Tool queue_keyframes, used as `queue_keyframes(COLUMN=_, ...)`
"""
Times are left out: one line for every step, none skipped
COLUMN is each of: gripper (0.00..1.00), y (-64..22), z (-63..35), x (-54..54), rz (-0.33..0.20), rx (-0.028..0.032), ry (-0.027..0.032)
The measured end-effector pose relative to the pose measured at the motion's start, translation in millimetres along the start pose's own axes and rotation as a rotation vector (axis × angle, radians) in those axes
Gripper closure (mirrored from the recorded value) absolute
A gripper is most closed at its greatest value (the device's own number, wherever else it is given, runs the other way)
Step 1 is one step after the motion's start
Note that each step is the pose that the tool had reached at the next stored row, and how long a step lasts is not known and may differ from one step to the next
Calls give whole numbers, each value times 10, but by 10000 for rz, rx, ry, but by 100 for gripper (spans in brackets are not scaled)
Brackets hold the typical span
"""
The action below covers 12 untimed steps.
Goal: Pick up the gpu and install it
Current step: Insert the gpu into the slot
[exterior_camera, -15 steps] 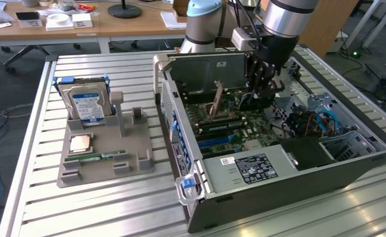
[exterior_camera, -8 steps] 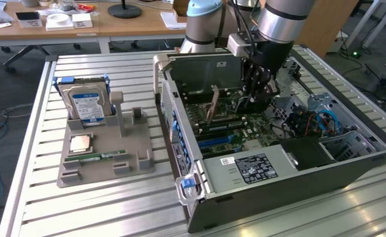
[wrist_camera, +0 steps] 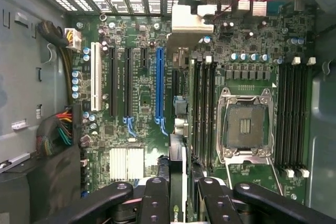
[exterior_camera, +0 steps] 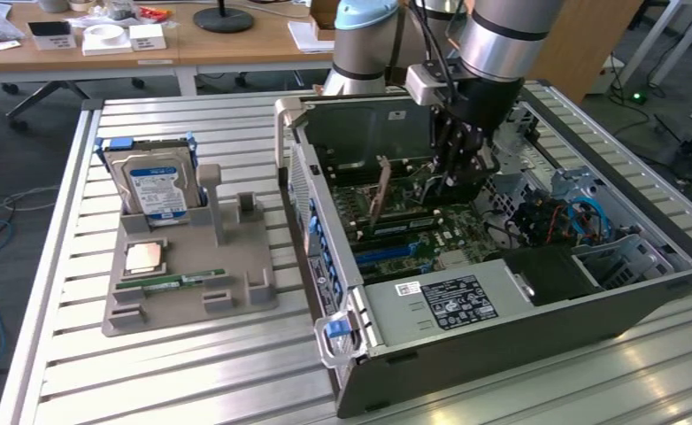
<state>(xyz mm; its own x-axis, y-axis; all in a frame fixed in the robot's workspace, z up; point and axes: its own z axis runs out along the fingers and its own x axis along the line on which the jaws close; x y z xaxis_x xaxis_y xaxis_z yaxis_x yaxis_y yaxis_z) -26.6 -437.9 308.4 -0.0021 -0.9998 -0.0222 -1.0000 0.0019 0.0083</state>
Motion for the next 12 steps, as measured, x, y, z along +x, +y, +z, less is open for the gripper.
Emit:
queue_keyframes(gripper=74, y=21, z=26, x=1, rz=-30, rx=56, ry=2)
queue_keyframes(gripper=74, y=25, z=26, x=1, rz=-37, rx=61, ry=3)
queue_keyframes(gripper=74, y=28, z=27, x=1, rz=-43, rx=65, ry=3)
queue_keyframes(gripper=74, y=31, z=31, x=1, rz=-51, rx=69, ry=1)
queue_keyframes(gripper=74, y=32, z=33, x=1, rz=-58, rx=72, ry=1)
queue_keyframes(gripper=74, y=34, z=34, x=1, rz=-65, rx=73, ry=2)
queue_keyframes(gripper=74, y=34, z=35, x=1, rz=-69, rx=73, ry=2)
queue_keyframes(gripper=74, y=35, z=36, x=1, rz=-73, rx=73, ry=2)
queue_keyframes(gripper=74, y=35, z=36, x=1, rz=-74, rx=73, ry=2)
queue_keyframes(gripper=74, y=36, z=36, x=1, rz=-75, rx=73, ry=1)
queue_keyframes(gripper=74, y=36, z=38, x=2, rz=-75, rx=74, ry=-2)
queue_keyframes(gripper=74, y=37, z=38, x=6, rz=-75, rx=75, ry=-2)
